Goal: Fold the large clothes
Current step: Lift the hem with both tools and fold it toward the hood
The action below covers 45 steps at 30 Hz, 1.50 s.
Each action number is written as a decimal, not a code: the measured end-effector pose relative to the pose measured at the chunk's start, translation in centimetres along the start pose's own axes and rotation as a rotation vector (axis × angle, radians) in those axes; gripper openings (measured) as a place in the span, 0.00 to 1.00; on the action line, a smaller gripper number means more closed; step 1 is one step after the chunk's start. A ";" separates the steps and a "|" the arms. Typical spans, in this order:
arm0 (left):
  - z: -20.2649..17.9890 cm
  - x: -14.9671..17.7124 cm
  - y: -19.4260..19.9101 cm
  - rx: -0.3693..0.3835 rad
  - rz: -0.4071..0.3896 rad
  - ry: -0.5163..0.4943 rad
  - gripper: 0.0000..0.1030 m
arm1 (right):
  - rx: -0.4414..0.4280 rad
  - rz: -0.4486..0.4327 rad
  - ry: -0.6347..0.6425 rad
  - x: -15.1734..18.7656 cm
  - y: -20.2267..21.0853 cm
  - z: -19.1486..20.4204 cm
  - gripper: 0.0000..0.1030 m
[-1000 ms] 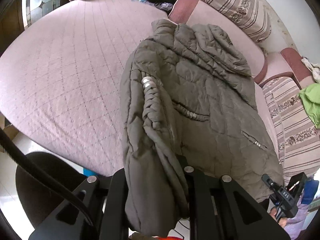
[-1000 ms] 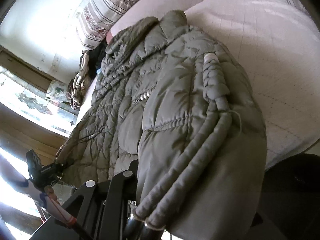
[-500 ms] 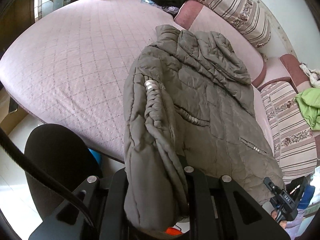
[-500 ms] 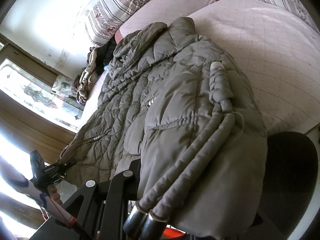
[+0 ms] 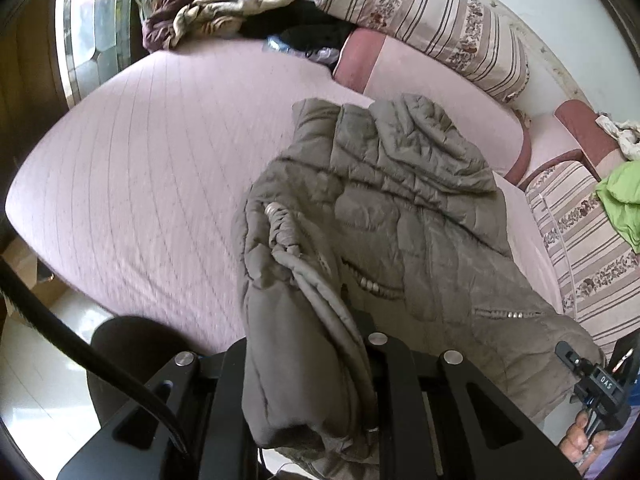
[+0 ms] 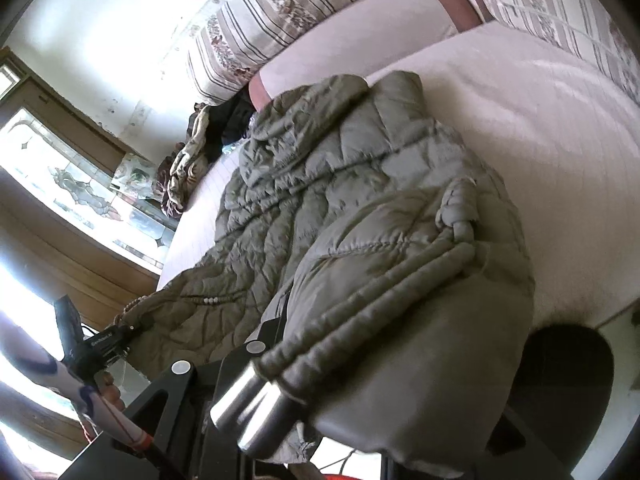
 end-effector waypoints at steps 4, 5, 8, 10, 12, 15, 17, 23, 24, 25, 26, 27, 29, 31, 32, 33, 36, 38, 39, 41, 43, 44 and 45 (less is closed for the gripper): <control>-0.6 -1.6 0.2 -0.010 -0.025 -0.022 0.15 | 0.005 -0.014 0.014 -1.4 -0.2 1.0 0.21; -0.8 -1.9 0.3 -0.014 -0.032 -0.029 0.15 | 0.006 -0.018 0.017 -1.9 -0.3 1.3 0.21; -1.4 -2.9 0.6 -0.024 -0.054 -0.050 0.15 | 0.012 -0.030 0.021 -3.0 -0.4 1.9 0.21; -1.9 -3.5 0.7 -0.037 -0.072 -0.069 0.15 | 0.020 -0.039 0.026 -3.7 -0.5 2.2 0.21; -2.2 -4.0 0.7 -0.049 -0.083 -0.086 0.15 | 0.029 -0.047 0.032 -4.4 -0.6 2.5 0.21; -3.1 -5.0 0.5 -0.071 -0.100 -0.119 0.15 | 0.039 -0.056 0.043 -5.3 -0.8 3.0 0.21; -3.4 -5.4 0.3 -0.081 -0.108 -0.131 0.15 | 0.047 -0.062 0.051 -5.9 -1.0 3.4 0.21; -4.3 -7.1 -0.3 -0.122 -0.144 -0.170 0.15 | 0.067 -0.084 0.075 -7.8 -1.8 4.1 0.21; -4.4 -7.4 -0.4 -0.130 -0.149 -0.174 0.15 | 0.069 -0.088 0.076 -8.2 -2.0 4.2 0.21; -4.5 -7.7 -0.6 -0.139 -0.156 -0.180 0.15 | 0.070 -0.090 0.075 -8.5 -2.2 4.2 0.21; -4.7 -8.0 -0.8 -0.144 -0.159 -0.183 0.15 | 0.071 -0.093 0.074 -8.9 -2.5 4.3 0.21; -4.8 -8.3 -1.0 -0.150 -0.164 -0.187 0.15 | 0.072 -0.095 0.073 -9.2 -2.6 4.4 0.21; -5.1 -9.0 -1.3 -0.161 -0.172 -0.193 0.15 | 0.077 -0.103 0.076 -10.0 -3.0 4.5 0.21; -5.4 -9.8 -1.7 -0.171 -0.181 -0.198 0.15 | 0.086 -0.111 0.083 -10.9 -3.4 4.7 0.21; -5.4 -10.1 -1.9 -0.174 -0.184 -0.199 0.15 | 0.090 -0.115 0.086 -11.4 -3.5 4.9 0.21; -5.5 -10.4 -2.1 -0.175 -0.185 -0.199 0.15 | 0.094 -0.118 0.089 -11.8 -3.7 5.0 0.21; -5.6 -11.4 -2.7 -0.182 -0.190 -0.198 0.15 | 0.103 -0.126 0.095 -13.2 -4.5 5.2 0.21; -5.7 -12.1 -3.2 -0.188 -0.193 -0.198 0.15 | 0.108 -0.129 0.096 -13.9 -5.1 5.2 0.21; -5.7 -12.4 -3.4 -0.191 -0.194 -0.198 0.15 | 0.111 -0.130 0.097 -14.4 -5.4 5.2 0.21; -5.8 -13.0 -4.0 -0.197 -0.196 -0.198 0.15 | 0.118 -0.133 0.097 -15.1 -5.9 5.2 0.21; -6.0 -13.7 -4.7 -0.204 -0.196 -0.197 0.15 | 0.125 -0.136 0.096 -16.0 -6.5 5.1 0.21; -6.0 -14.0 -5.0 -0.206 -0.196 -0.197 0.15 | 0.126 -0.137 0.095 -16.3 -6.7 5.1 0.21; -6.1 -14.3 -5.3 -0.208 -0.196 -0.197 0.15 | 0.129 -0.140 0.094 -16.8 -7.0 5.0 0.21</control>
Point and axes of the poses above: each gripper's, at about its wrist camera, not at the fingertips, and y roughly against the way its jaws point, z to its left, x to its underside, the point moved 7 cm from there along -y, roughly the way its jaws point, and after that the axes turned 1 degree about z, right-handed, at the moved point
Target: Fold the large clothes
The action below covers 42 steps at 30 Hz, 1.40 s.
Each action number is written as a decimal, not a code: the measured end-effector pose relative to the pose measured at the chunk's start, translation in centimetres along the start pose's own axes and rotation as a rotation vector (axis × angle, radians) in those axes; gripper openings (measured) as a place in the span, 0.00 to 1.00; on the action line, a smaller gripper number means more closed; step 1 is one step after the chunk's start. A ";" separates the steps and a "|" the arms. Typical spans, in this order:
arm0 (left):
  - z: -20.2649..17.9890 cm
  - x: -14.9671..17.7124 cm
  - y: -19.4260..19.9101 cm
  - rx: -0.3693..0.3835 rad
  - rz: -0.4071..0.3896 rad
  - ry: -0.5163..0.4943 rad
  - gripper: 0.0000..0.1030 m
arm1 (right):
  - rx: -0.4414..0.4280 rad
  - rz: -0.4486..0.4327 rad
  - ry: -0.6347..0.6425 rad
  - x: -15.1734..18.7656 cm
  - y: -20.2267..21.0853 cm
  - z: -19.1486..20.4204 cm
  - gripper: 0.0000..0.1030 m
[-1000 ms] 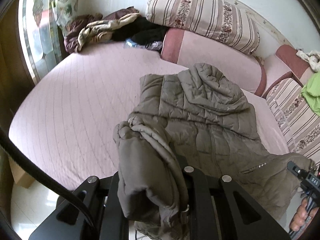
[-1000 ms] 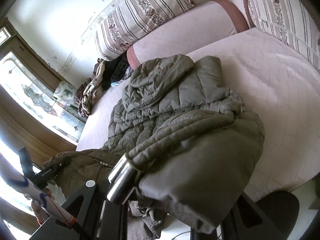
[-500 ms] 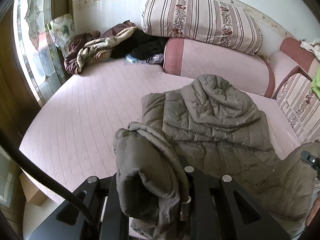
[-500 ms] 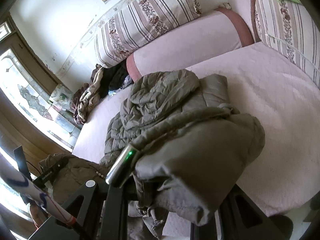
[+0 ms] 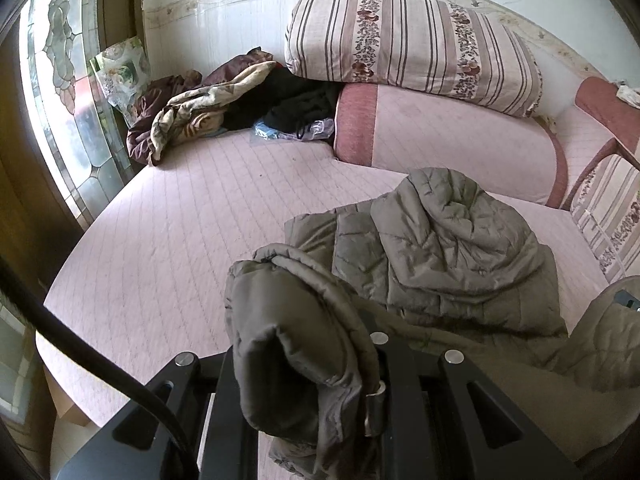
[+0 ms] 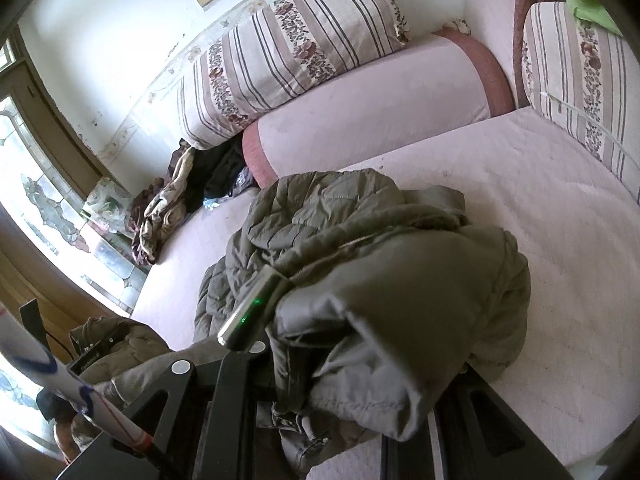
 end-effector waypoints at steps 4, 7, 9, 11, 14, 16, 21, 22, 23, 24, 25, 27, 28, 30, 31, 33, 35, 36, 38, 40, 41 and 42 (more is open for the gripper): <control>-0.4 -1.1 -1.1 -0.003 0.000 0.000 0.15 | 0.012 -0.008 0.002 -1.1 -1.0 0.0 0.21; -0.6 -2.1 -1.9 -0.001 0.001 0.007 0.15 | 0.018 -0.009 -0.004 -1.9 -1.9 -0.2 0.21; -0.7 -2.7 -2.4 0.001 0.002 0.012 0.15 | 0.021 -0.010 -0.006 -2.3 -2.3 -0.2 0.21; -0.9 -3.5 -2.9 0.001 0.004 0.016 0.15 | 0.024 -0.011 -0.007 -2.8 -2.7 -0.3 0.21; -1.3 -4.5 -3.4 -0.002 0.001 0.020 0.15 | 0.025 -0.013 -0.011 -3.7 -3.3 -0.5 0.21; -1.5 -5.0 -3.7 -0.005 -0.001 0.021 0.15 | 0.025 -0.016 -0.012 -4.4 -3.7 -0.6 0.21; -2.0 -6.6 -4.4 -0.019 -0.005 0.024 0.15 | 0.032 -0.022 -0.001 -5.7 -4.4 -0.6 0.21; -2.1 -6.8 -4.5 -0.022 -0.005 0.022 0.15 | 0.036 -0.024 0.006 -6.1 -4.6 -0.6 0.21; -2.2 -7.0 -4.6 -0.025 -0.005 0.021 0.15 | 0.038 -0.025 0.010 -6.3 -4.7 -0.5 0.21; -2.3 -7.2 -4.7 -0.028 -0.004 0.020 0.15 | 0.039 -0.025 0.013 -6.6 -4.8 -0.5 0.21; -2.4 -7.5 -4.7 -0.031 -0.005 0.019 0.15 | 0.041 -0.026 0.015 -6.9 -5.0 -0.5 0.21; -2.6 -8.1 -4.8 -0.036 -0.008 0.018 0.15 | 0.043 -0.029 0.016 -7.4 -5.2 -0.5 0.21; -2.8 -8.4 -4.9 -0.039 -0.011 0.017 0.15 | 0.043 -0.032 0.017 -7.6 -5.2 -0.5 0.21; -3.0 -9.0 -4.9 -0.045 -0.016 0.016 0.15 | 0.043 -0.037 0.018 -8.0 -5.3 -0.4 0.21; -3.2 -9.4 -5.1 -0.047 -0.018 0.015 0.16 | 0.044 -0.040 0.020 -8.3 -5.5 -0.4 0.21; -3.3 -10.0 -5.4 -0.051 -0.020 0.014 0.16 | 0.048 -0.044 0.024 -8.9 -5.7 -0.4 0.21; -3.7 -10.8 -6.0 -0.058 -0.017 0.012 0.16 | 0.055 -0.046 0.024 -9.4 -6.0 -0.4 0.21; -3.8 -11.1 -6.3 -0.063 -0.015 0.011 0.16 | 0.057 -0.047 0.024 -9.6 -6.3 -0.4 0.21; -4.1 -11.6 -6.9 -0.070 -0.013 0.009 0.16 | 0.063 -0.048 0.021 -10.2 -6.7 -0.5 0.21; -4.3 -12.1 -7.5 -0.081 -0.010 0.003 0.16 | 0.069 -0.050 0.022 -10.7 -7.2 -0.6 0.21; -4.3 -12.3 -7.8 -0.085 -0.007 0.002 0.16 | 0.073 -0.050 0.022 -10.9 -7.4 -0.7 0.21; -4.4 -12.5 -8.3 -0.092 -0.002 0.001 0.16 | 0.079 -0.050 0.022 -11.1 -7.7 -0.8 0.21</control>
Point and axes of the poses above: each gripper's, at about its wrist camera, not at the fingertips, and y roughly against the way its jaws point, z to its left, x to its underside, the point moved 7 cm from there along -y, roughly the way its jaws point, and after that the axes turned 1 degree about z, right-handed, at the moved point
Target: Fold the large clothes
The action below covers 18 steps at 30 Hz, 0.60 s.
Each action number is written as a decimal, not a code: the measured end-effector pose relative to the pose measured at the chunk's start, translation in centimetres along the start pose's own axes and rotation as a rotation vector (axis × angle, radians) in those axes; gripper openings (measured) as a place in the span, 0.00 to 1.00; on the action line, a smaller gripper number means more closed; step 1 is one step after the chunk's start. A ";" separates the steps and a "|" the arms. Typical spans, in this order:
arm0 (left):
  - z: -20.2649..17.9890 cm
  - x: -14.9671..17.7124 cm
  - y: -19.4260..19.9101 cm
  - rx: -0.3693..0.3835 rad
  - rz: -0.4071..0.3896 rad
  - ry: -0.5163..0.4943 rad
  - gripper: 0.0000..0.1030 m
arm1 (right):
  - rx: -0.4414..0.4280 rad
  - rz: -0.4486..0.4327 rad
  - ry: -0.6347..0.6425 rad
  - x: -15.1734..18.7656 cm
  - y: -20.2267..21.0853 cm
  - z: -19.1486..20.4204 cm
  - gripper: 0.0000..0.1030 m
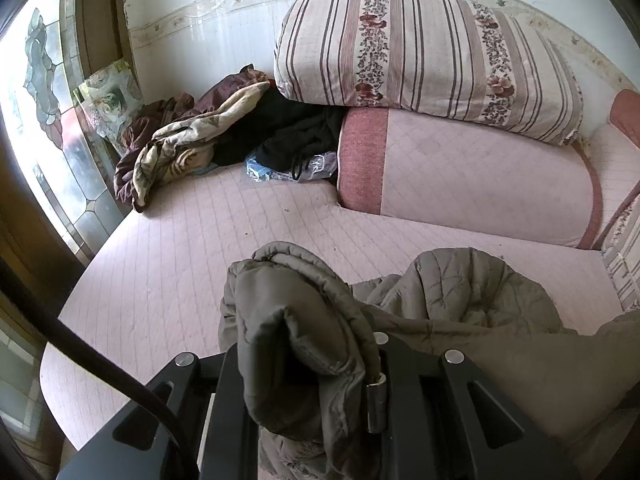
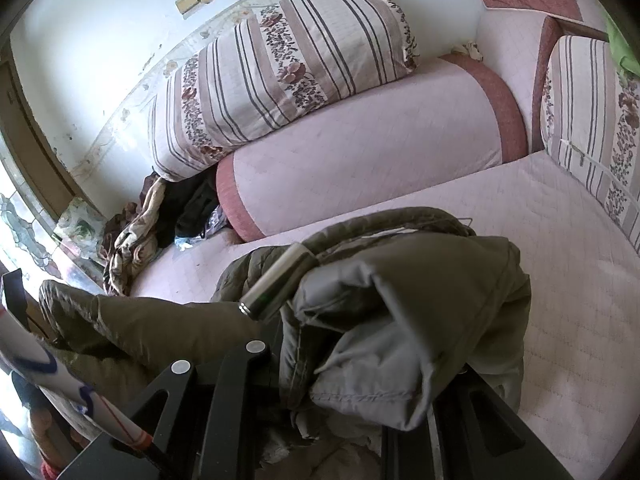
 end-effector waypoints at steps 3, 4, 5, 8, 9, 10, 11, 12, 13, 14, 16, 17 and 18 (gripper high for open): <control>-0.1 -0.4 -1.2 -0.014 0.013 -0.005 0.16 | 0.016 0.004 -0.001 -0.4 -1.0 -0.2 0.21; -0.2 -0.6 -1.7 -0.022 0.018 -0.007 0.16 | 0.024 0.006 0.000 -0.6 -1.4 -0.3 0.21; -0.3 -0.8 -2.2 -0.029 0.023 -0.010 0.16 | 0.033 0.008 0.001 -0.8 -1.8 -0.4 0.21; -0.6 -1.2 -4.0 -0.061 0.038 -0.025 0.16 | 0.064 0.014 0.003 -1.2 -3.1 -0.9 0.21; -0.7 -1.2 -4.4 -0.069 0.042 -0.028 0.16 | 0.078 0.017 0.004 -1.3 -3.7 -1.2 0.21; -0.8 -1.3 -5.2 -0.085 0.049 -0.035 0.16 | 0.090 0.020 0.004 -1.4 -4.2 -1.4 0.21; -0.8 -1.3 -5.7 -0.094 0.052 -0.039 0.16 | 0.100 0.024 0.002 -1.5 -4.7 -1.7 0.21; -1.0 -1.3 -6.5 -0.111 0.058 -0.047 0.16 | 0.111 0.028 0.001 -1.6 -5.2 -1.9 0.21; -1.1 -1.3 -7.2 -0.125 0.064 -0.054 0.16 | 0.123 0.032 0.000 -1.7 -5.8 -2.2 0.21; -1.1 -1.2 -7.6 -0.132 0.069 -0.058 0.16 | 0.133 0.036 0.000 -1.8 -6.3 -2.4 0.21; -1.4 -1.1 -8.9 -0.150 0.082 -0.066 0.16 | 0.151 0.046 -0.001 -1.9 -7.4 -2.8 0.21; -1.6 -1.0 -9.6 -0.158 0.089 -0.069 0.16 | 0.157 0.051 -0.001 -1.9 -7.9 -2.9 0.21; -1.8 -1.0 -10.1 -0.165 0.093 -0.072 0.16 | 0.164 0.057 -0.002 -2.0 -8.5 -3.1 0.21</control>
Point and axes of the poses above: each gripper's, at about its wrist camera, not at the fingertips, and y roughly against the way its jaws point, z to its left, x to its underside, the point moved 7 cm from there along -y, roughly the way its jaws point, and after that the axes turned 1 degree about z, right-handed, at the moved point
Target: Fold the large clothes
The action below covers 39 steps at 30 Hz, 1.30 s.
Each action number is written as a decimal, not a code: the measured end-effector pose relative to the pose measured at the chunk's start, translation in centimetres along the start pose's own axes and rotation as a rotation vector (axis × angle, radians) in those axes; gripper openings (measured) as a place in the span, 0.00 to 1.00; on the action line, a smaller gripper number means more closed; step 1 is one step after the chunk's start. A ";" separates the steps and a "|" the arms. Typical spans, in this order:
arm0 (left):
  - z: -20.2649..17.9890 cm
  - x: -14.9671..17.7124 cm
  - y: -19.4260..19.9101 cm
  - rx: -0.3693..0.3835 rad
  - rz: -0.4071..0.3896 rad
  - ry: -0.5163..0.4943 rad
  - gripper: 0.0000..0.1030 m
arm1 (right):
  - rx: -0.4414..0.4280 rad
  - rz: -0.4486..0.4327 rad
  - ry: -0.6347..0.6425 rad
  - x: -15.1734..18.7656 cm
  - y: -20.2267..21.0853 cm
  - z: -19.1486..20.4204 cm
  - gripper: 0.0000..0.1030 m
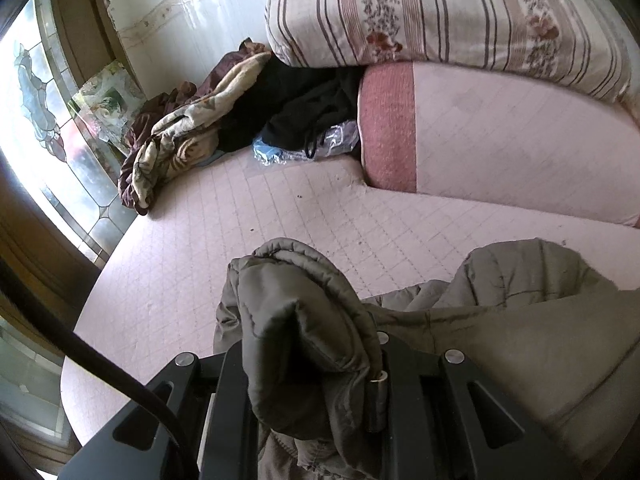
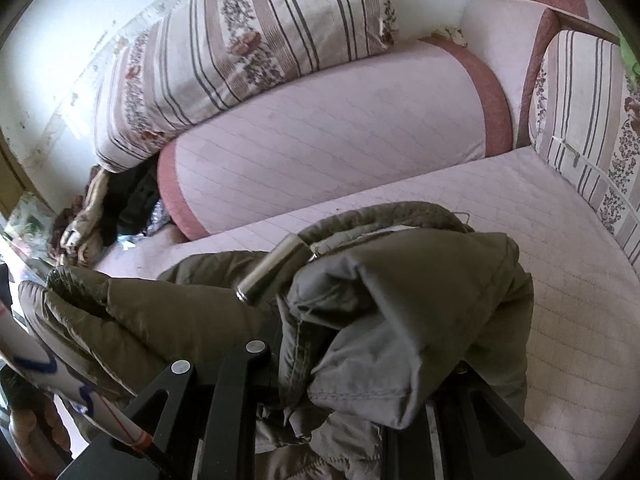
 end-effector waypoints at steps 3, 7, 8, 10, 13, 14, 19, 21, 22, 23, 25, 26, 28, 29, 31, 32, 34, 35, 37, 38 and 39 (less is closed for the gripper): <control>-0.6 -0.1 -1.3 -0.018 0.012 -0.006 0.16 | 0.022 0.016 0.002 -0.1 -1.7 -0.2 0.21; -1.3 -0.1 -2.6 -0.039 0.016 -0.015 0.16 | 0.036 0.036 -0.004 -0.2 -3.6 -0.6 0.21; -1.4 -0.1 -2.8 -0.043 0.015 -0.019 0.16 | 0.038 0.039 -0.006 -0.2 -3.9 -0.8 0.21; -1.7 0.2 -3.5 -0.051 0.013 -0.029 0.17 | 0.042 0.050 -0.008 -0.1 -4.7 -1.1 0.21; -2.1 0.5 -4.4 -0.059 0.014 -0.040 0.17 | 0.052 0.070 -0.012 0.2 -6.1 -1.6 0.22; -2.2 0.6 -4.9 -0.062 0.016 -0.044 0.18 | 0.055 0.077 -0.013 0.3 -6.5 -1.7 0.22; -2.7 1.2 -6.7 -0.067 0.028 -0.047 0.19 | 0.067 0.106 -0.021 0.9 -8.8 -2.4 0.22; -2.8 1.3 -7.2 -0.063 0.031 -0.044 0.19 | 0.071 0.113 -0.020 1.2 -9.4 -2.5 0.23; -2.8 1.4 -7.5 -0.059 0.033 -0.039 0.19 | 0.072 0.118 -0.016 1.3 -9.8 -2.6 0.23; -2.9 1.5 -7.7 -0.054 0.037 -0.034 0.19 | 0.072 0.119 -0.014 1.3 -10.0 -2.5 0.23; -2.9 1.6 -8.4 -0.041 0.048 -0.020 0.19 | 0.068 0.122 -0.006 1.4 -10.6 -2.6 0.24; -2.9 1.7 -8.6 -0.038 0.051 -0.016 0.19 | 0.066 0.122 -0.004 1.5 -10.8 -2.5 0.24; -3.0 1.8 -8.9 -0.031 0.052 -0.006 0.19 | 0.062 0.117 -0.001 1.6 -11.2 -2.6 0.25; -3.0 1.9 -9.0 -0.030 0.051 -0.003 0.19 | 0.061 0.115 0.003 1.7 -11.4 -2.6 0.25; -3.1 2.1 -9.3 -0.029 0.049 0.003 0.19 | 0.061 0.109 0.008 1.9 -11.8 -2.5 0.26; -3.2 2.2 -9.5 -0.028 0.048 0.007 0.20 | 0.061 0.105 0.012 1.9 -12.0 -2.5 0.26; -3.2 2.3 -9.8 -0.030 0.047 0.013 0.21 | 0.062 0.097 0.016 2.0 -12.3 -2.5 0.26; -3.3 2.3 -9.8 -0.031 0.046 0.015 0.21 | 0.062 0.094 0.017 2.0 -12.4 -2.5 0.26; -3.4 2.5 -10.0 -0.035 0.044 0.016 0.22 | 0.066 0.086 0.020 2.1 -12.5 -2.5 0.26; -3.4 2.5 -10.0 -0.035 0.044 0.015 0.22 | 0.069 0.081 0.023 2.1 -12.5 -2.5 0.26; -3.4 2.5 -10.1 -0.035 0.046 0.014 0.22 | 0.074 0.074 0.028 2.1 -12.4 -2.4 0.26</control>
Point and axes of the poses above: each gripper's, at about its wrist camera, not at the fingertips, and y roughly against the way its jaws point, z to its left, x to its underside, the point moved 7 cm from there along -y, roughly the way its jaws point, and after that the axes turned 1 degree about z, right-handed, at the moved point
